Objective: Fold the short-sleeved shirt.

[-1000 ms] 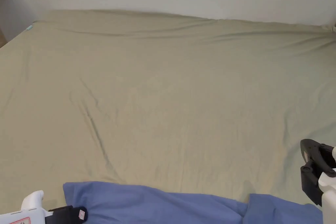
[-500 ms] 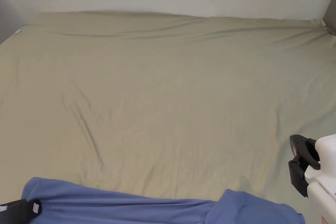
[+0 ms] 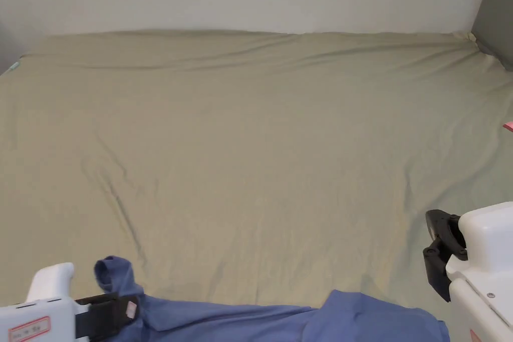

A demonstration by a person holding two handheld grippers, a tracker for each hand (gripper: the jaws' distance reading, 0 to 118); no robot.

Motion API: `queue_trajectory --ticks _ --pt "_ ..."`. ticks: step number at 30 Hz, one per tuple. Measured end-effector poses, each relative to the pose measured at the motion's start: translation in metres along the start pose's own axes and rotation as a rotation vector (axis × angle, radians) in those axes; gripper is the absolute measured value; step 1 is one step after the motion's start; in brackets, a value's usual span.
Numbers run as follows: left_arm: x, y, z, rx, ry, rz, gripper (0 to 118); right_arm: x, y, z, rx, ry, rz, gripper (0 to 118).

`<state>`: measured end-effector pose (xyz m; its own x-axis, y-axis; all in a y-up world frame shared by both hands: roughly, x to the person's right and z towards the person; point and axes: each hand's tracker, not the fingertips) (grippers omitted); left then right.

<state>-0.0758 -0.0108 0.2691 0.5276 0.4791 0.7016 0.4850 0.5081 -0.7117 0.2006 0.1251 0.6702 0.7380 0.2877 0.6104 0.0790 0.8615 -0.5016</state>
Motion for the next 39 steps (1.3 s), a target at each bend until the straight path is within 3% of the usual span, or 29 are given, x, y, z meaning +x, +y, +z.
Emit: queue_trajectory --ticks 6,12,14,15,18,19,21,23,24,26,28,29,30,39 --pt "0.060 -0.008 -0.068 -0.122 0.031 -0.151 9 0.008 -0.004 0.003 -0.004 -0.007 -0.020 2" --pt "0.100 -0.039 -0.137 -0.240 0.078 -0.157 9 0.020 -0.009 0.005 -0.009 -0.020 -0.038 2" --pt "0.104 -0.045 -0.149 -0.253 0.092 -0.146 15 0.024 -0.011 0.006 -0.013 -0.025 -0.045 2" --pt "0.105 -0.047 -0.152 -0.253 0.079 -0.129 34 0.026 -0.012 0.006 -0.015 -0.027 -0.047 2" --pt "0.105 -0.053 -0.155 -0.274 -0.155 0.027 116 0.029 -0.015 0.005 -0.024 -0.032 -0.049 2" --pt "0.103 -0.054 -0.155 -0.270 -0.246 0.092 117 0.030 -0.016 0.004 -0.026 -0.034 -0.048 2" --pt "0.093 -0.050 -0.143 -0.204 -0.339 0.187 116 0.031 -0.016 0.003 -0.030 -0.034 -0.049 2" --pt "0.077 -0.039 -0.123 -0.144 -0.259 0.141 113 0.030 -0.016 0.003 -0.031 -0.033 -0.052 2" --pt "0.073 -0.035 -0.109 -0.099 -0.220 0.110 99 0.029 -0.016 0.003 -0.030 -0.032 -0.054 2" --pt "0.059 -0.026 -0.083 -0.010 -0.120 0.048 93 0.027 -0.015 0.004 -0.026 -0.030 -0.057 2" --pt "0.053 -0.021 -0.064 0.049 0.005 0.001 33 0.025 -0.014 0.004 -0.025 -0.026 -0.057 2" --pt "0.053 -0.020 -0.058 0.079 0.089 -0.048 11 0.024 -0.014 0.004 -0.025 -0.024 -0.055 2" --pt "0.054 -0.021 -0.054 0.101 0.152 -0.097 3 0.023 -0.013 0.004 -0.025 -0.022 -0.051 2" --pt "0.119 -0.069 -0.146 -0.060 0.182 -0.379 0 0.026 -0.015 0.012 -0.027 -0.019 -0.036 2"
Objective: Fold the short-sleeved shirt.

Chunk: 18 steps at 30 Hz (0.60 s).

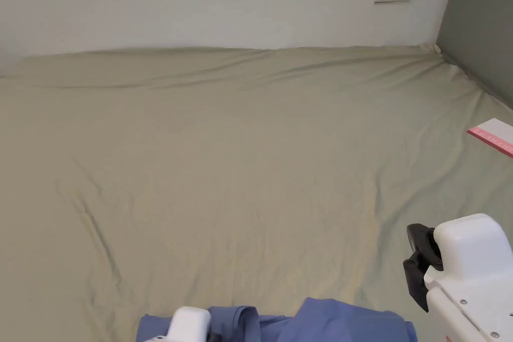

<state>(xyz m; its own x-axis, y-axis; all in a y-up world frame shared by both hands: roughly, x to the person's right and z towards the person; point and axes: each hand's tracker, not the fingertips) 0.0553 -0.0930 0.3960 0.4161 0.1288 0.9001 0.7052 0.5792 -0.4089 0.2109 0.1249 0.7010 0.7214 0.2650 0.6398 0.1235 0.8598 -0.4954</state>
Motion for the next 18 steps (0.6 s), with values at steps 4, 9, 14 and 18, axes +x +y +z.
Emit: queue_trajectory --ticks 4,9,14,18 --pt "0.035 -0.009 -0.016 0.014 0.038 -0.038 0 -0.001 -0.002 0.006 -0.004 -0.009 -0.001 2" --pt "0.062 -0.004 -0.010 0.043 0.087 -0.107 0 0.001 -0.005 0.004 -0.020 -0.017 -0.005 2" --pt "0.080 -0.002 -0.024 0.026 -0.202 -0.051 0 -0.002 -0.003 0.003 -0.021 -0.010 -0.010 2" --pt "0.062 -0.002 -0.015 0.043 -0.441 0.161 0 -0.006 0.000 0.004 -0.018 -0.007 0.004 2"
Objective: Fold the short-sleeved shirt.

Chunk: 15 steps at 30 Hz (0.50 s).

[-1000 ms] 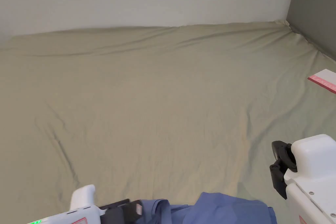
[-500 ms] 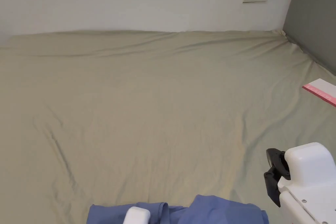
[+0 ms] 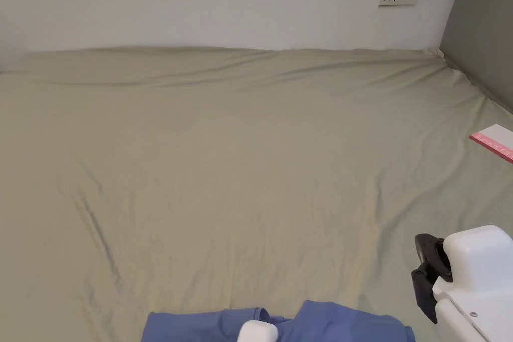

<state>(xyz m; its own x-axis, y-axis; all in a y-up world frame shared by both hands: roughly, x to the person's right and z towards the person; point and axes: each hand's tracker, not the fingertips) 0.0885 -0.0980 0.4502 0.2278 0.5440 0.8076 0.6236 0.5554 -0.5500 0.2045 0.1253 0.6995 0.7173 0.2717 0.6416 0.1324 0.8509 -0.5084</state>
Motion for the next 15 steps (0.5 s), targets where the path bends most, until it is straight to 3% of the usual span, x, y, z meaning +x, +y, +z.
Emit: queue_trajectory --ticks 5,9,10,11,12,13,14,15 --pt "-0.053 0.022 0.080 0.202 -0.023 0.165 0 0.001 0.005 0.000 0.011 0.002 -0.002 2" --pt "-0.124 0.023 0.135 0.218 0.043 0.251 4 -0.002 0.006 -0.003 0.013 0.011 0.001 2" --pt "-0.140 0.021 0.142 0.198 0.036 0.272 17 -0.003 0.006 -0.004 0.013 0.014 0.002 2" --pt "-0.158 0.017 0.146 0.148 0.001 0.311 39 -0.006 0.006 -0.005 0.011 0.018 0.004 2" --pt "-0.173 0.012 0.149 0.098 -0.051 0.350 78 -0.008 0.006 -0.005 0.010 0.022 0.006 2" --pt "-0.183 0.007 0.151 0.071 -0.055 0.368 103 -0.009 0.006 -0.006 0.008 0.025 0.009 2" --pt "-0.190 0.003 0.153 0.053 -0.038 0.364 118 -0.011 0.006 -0.007 0.006 0.029 0.012 2" --pt "-0.196 -0.001 0.155 0.064 -0.022 0.355 118 -0.012 0.006 -0.007 0.004 0.033 0.016 2"
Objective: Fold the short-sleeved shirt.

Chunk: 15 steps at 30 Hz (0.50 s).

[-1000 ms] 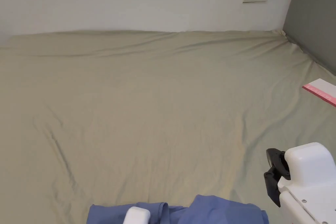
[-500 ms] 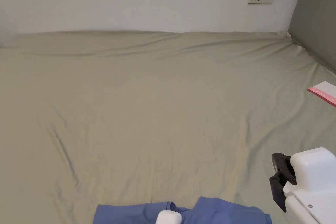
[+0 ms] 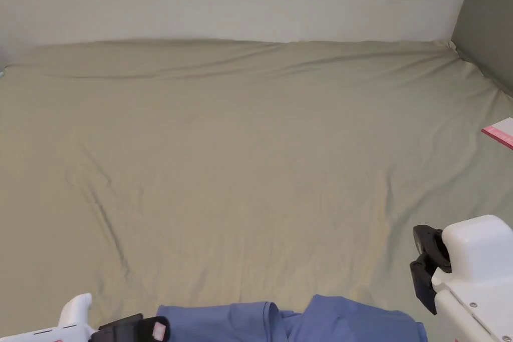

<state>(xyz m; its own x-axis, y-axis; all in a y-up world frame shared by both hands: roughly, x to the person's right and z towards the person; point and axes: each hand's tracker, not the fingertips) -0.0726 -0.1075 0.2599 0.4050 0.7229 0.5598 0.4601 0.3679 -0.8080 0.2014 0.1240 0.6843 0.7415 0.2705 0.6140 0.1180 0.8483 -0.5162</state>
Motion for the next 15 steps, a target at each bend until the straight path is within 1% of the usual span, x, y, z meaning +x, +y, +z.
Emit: queue_trajectory --ticks 1,2,5,7,8,9,10,11,12,13,14,15 --pt "-0.005 0.000 0.004 0.036 0.011 0.000 118 -0.001 0.000 0.000 -0.001 0.002 0.002 2" --pt "-0.013 -0.002 0.002 0.015 0.013 0.032 118 -0.002 0.000 0.000 -0.002 0.003 0.005 2" --pt "-0.033 -0.013 -0.022 -0.032 -0.097 0.223 118 -0.003 0.001 -0.001 -0.007 0.005 0.008 2" --pt "-0.039 -0.020 -0.042 -0.050 -0.150 0.297 117 -0.004 0.001 0.000 -0.009 0.007 0.010 2" --pt "-0.029 -0.031 -0.053 -0.062 -0.174 0.322 117 -0.004 0.002 0.000 -0.009 0.007 0.013 2" --pt "-0.027 -0.035 -0.063 -0.060 -0.224 0.344 117 -0.005 0.003 0.001 -0.008 0.007 0.017 2" --pt "-0.020 -0.034 -0.072 -0.040 -0.312 0.365 114 -0.002 0.002 0.002 -0.008 0.008 0.020 2" --pt "-0.012 -0.038 -0.084 -0.075 -0.338 0.419 103 -0.002 0.002 0.003 -0.008 0.009 0.024 2" --pt "-0.032 -0.035 -0.091 -0.089 -0.326 0.429 88 -0.002 0.003 0.004 -0.008 0.009 0.027 2" --pt "-0.027 -0.033 -0.096 -0.091 -0.297 0.395 77 -0.002 0.003 0.004 -0.008 0.009 0.030 2" --pt "-0.022 -0.030 -0.097 -0.111 -0.206 0.330 77 -0.005 0.003 0.000 -0.008 0.009 0.031 2" --pt "-0.017 -0.026 -0.096 -0.127 -0.072 0.266 32 -0.005 0.003 0.000 -0.008 0.010 0.030 2"
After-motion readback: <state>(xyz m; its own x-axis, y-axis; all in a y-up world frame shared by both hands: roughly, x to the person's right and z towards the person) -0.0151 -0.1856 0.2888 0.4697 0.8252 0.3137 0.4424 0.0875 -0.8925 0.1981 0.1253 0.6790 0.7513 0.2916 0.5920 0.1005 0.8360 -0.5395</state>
